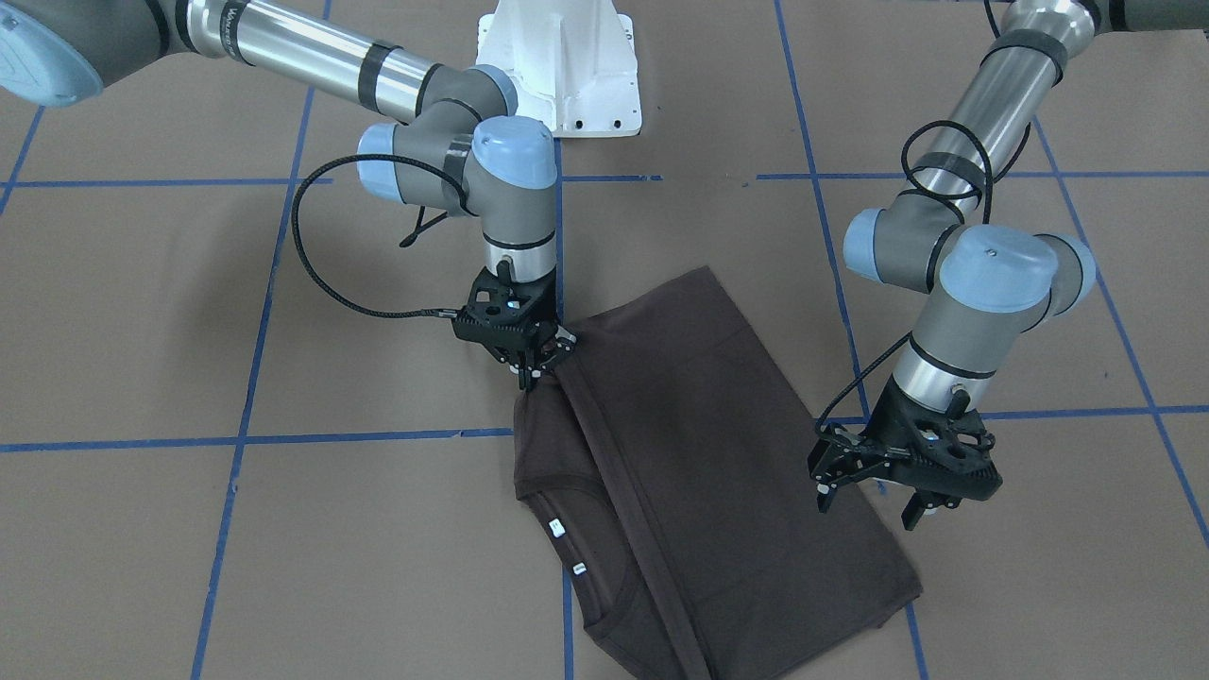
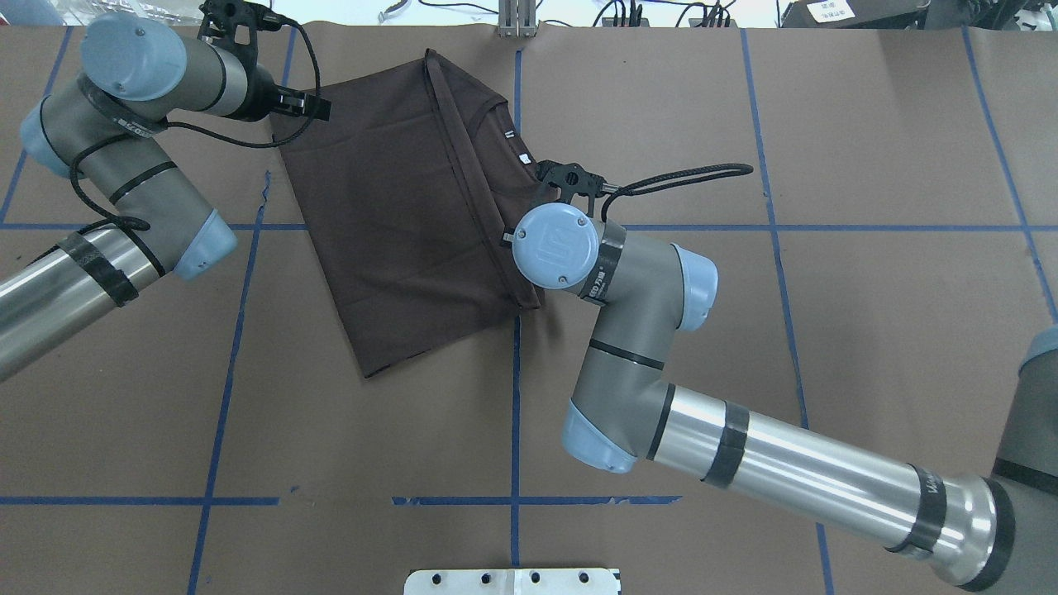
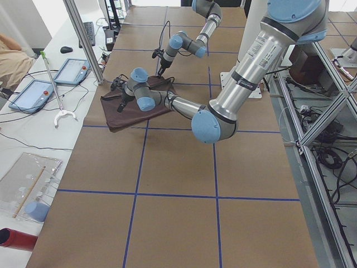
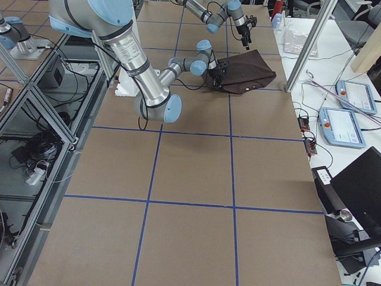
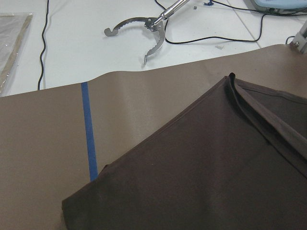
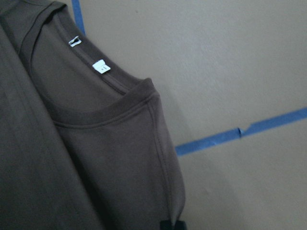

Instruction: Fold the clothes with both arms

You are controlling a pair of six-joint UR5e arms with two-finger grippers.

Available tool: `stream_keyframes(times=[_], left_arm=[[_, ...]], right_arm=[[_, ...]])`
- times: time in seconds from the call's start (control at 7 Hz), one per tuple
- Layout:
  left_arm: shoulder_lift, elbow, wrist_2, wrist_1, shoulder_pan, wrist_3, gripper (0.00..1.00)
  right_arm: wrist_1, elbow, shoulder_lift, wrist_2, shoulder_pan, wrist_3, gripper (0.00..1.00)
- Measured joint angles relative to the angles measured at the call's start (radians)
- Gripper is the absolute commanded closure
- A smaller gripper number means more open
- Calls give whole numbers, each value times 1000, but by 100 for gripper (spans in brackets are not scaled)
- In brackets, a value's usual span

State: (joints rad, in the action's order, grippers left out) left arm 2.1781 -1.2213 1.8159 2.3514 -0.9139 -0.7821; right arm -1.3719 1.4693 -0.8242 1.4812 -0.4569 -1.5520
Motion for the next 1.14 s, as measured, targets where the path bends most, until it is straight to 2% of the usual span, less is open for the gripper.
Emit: stream_keyframes(times=[0.29,0.43,0.71,1.0,1.14], left_arm=[[1,-2,0,0,12,-6,0],[1,-2,0,1,18,-7,0],[2,-3,0,2,25,-9,0],[2,-3,0,2,26,-9,0],[2,-3,1,2,26,-9,0]], right_arm=[[-80,289,-190,-90,141,-40,100],[-95,395,-282,-147,214,-67,100],[-103,491,-396,-235,322,-122,100],[-104,522,-437,-280,379,-174,0],[-105,529,-445,-307,399,-188,0]])
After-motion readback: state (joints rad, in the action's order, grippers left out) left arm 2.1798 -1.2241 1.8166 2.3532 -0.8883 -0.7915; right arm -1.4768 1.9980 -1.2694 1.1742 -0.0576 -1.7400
